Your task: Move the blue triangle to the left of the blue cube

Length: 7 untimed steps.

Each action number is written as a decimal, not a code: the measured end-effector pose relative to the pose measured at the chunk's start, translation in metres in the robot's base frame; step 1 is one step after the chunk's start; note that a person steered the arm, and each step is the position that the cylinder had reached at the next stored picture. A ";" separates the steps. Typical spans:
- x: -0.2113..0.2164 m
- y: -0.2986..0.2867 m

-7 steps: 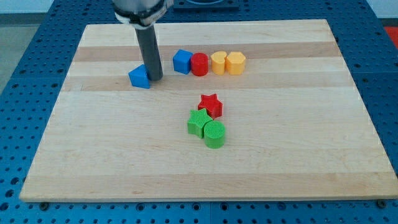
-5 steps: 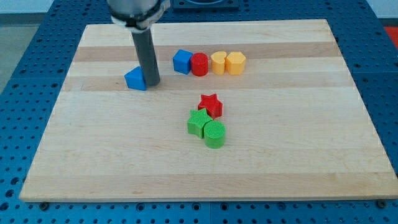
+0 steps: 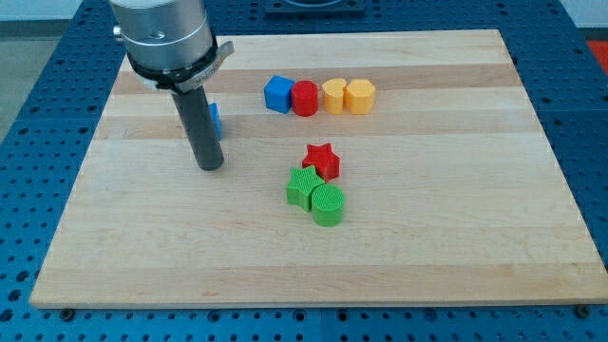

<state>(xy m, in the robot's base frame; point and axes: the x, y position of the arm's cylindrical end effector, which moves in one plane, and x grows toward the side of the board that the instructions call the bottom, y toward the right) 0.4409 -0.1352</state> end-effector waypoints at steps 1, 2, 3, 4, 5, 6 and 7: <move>-0.039 0.000; -0.061 0.000; -0.067 0.000; -0.080 0.000; -0.077 0.000; -0.054 -0.003; -0.052 -0.029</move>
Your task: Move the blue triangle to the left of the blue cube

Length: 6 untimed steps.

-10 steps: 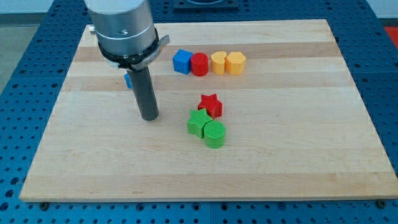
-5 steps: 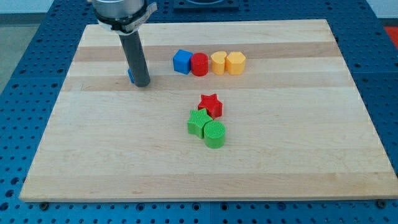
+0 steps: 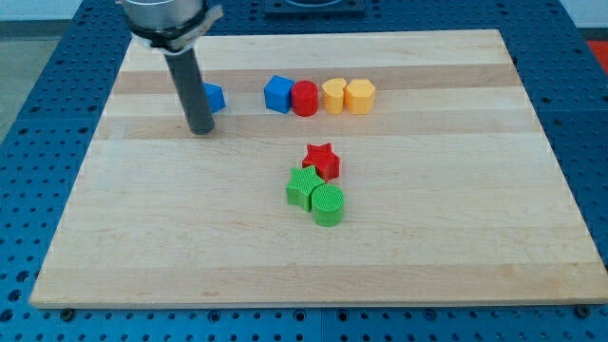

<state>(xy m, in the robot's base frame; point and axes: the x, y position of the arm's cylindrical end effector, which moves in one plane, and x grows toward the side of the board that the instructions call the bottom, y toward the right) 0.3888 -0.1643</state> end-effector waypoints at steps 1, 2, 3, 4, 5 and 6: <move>-0.025 -0.022; -0.048 -0.035; -0.049 -0.035; -0.049 -0.026; -0.049 -0.013; -0.049 -0.005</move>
<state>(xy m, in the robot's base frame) 0.3400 -0.1694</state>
